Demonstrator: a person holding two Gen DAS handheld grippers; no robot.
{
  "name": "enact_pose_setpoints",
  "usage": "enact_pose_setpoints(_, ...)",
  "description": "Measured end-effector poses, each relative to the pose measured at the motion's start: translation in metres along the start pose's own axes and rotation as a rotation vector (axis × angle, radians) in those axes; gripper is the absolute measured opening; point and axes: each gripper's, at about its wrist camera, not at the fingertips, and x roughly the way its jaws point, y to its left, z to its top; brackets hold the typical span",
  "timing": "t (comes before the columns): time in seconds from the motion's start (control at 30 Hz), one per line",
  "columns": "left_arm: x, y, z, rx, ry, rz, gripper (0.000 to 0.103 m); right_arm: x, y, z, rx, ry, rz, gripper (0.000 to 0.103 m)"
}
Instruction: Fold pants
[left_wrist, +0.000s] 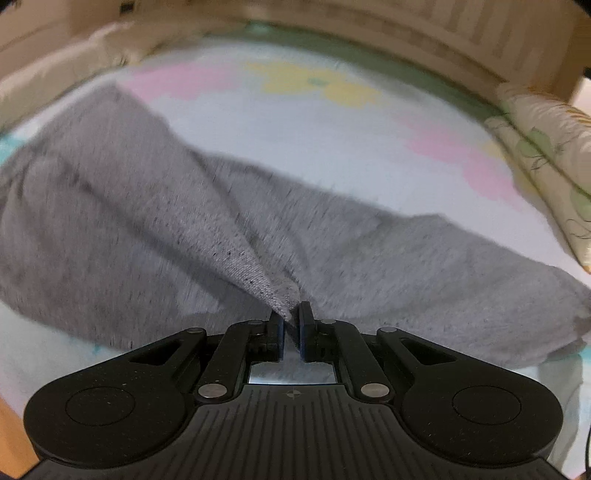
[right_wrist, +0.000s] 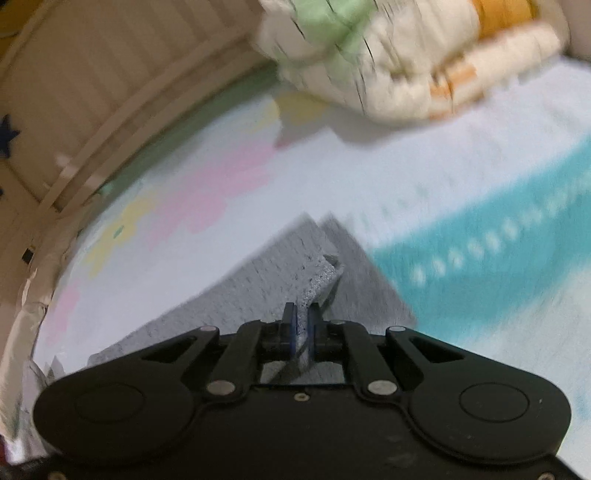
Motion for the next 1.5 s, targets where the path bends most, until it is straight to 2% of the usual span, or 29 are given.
enact_pose_setpoints(0.1,0.003,-0.006,-0.003,0.020,0.014,-0.009,0.009,-0.006,-0.008,-0.001,-0.004,0.011,-0.039,0.007)
enact_pose_setpoints(0.23,0.023,0.003,-0.010,-0.025,0.119,0.005,0.012,0.022,-0.024,-0.015,0.034,0.158,-0.088,0.009)
enact_pose_setpoints(0.27,0.021,0.006,-0.009,-0.032,0.120,-0.007,0.013,0.023,-0.025,-0.016,0.037,0.152,-0.084,0.010)
enact_pose_setpoints(0.3,0.018,0.008,-0.006,-0.035,0.122,-0.023,0.017,0.021,-0.024,-0.015,0.035,0.149,-0.089,0.010)
enact_pose_setpoints(0.43,0.004,0.018,0.006,-0.055,0.177,-0.102,0.023,0.012,-0.014,-0.004,0.004,0.126,-0.116,0.037)
enact_pose_setpoints(0.5,-0.008,0.021,0.013,-0.036,0.186,-0.145,0.040,0.003,-0.007,0.003,-0.028,0.102,-0.128,0.040)
enact_pose_setpoints(0.57,-0.023,0.024,0.025,0.004,0.166,-0.162,0.051,-0.006,0.000,0.011,-0.058,0.081,-0.130,0.043)
enact_pose_setpoints(0.63,-0.036,0.031,0.038,0.037,0.130,-0.160,0.053,-0.013,0.013,0.019,-0.092,0.070,-0.111,0.045)
enact_pose_setpoints(0.73,-0.052,0.057,0.066,0.045,0.056,-0.121,0.059,-0.016,0.041,0.029,-0.154,0.071,-0.055,0.048)
enact_pose_setpoints(0.8,-0.060,0.080,0.086,0.049,0.013,-0.067,0.060,-0.018,0.062,0.036,-0.204,0.074,-0.007,0.050)
enact_pose_setpoints(0.87,-0.063,0.103,0.101,0.049,-0.015,-0.011,0.061,-0.016,0.088,0.041,-0.249,0.084,0.054,0.055)
enact_pose_setpoints(0.93,-0.060,0.133,0.117,0.011,-0.015,0.041,0.062,-0.011,0.115,0.045,-0.295,0.104,0.127,0.060)
enact_pose_setpoints(1.1,-0.044,0.199,0.137,-0.075,0.006,0.141,0.062,0.009,0.194,0.043,-0.448,0.156,0.265,0.061)
enact_pose_setpoints(1.23,-0.025,0.240,0.143,-0.117,0.041,0.172,0.062,0.032,0.262,0.030,-0.558,0.208,0.378,0.062)
enact_pose_setpoints(1.37,-0.001,0.268,0.143,-0.137,0.078,0.162,0.062,0.062,0.326,0.012,-0.643,0.258,0.481,0.067)
enact_pose_setpoints(1.5,0.020,0.291,0.138,-0.158,0.110,0.138,0.062,0.084,0.388,-0.020,-0.717,0.306,0.592,0.070)
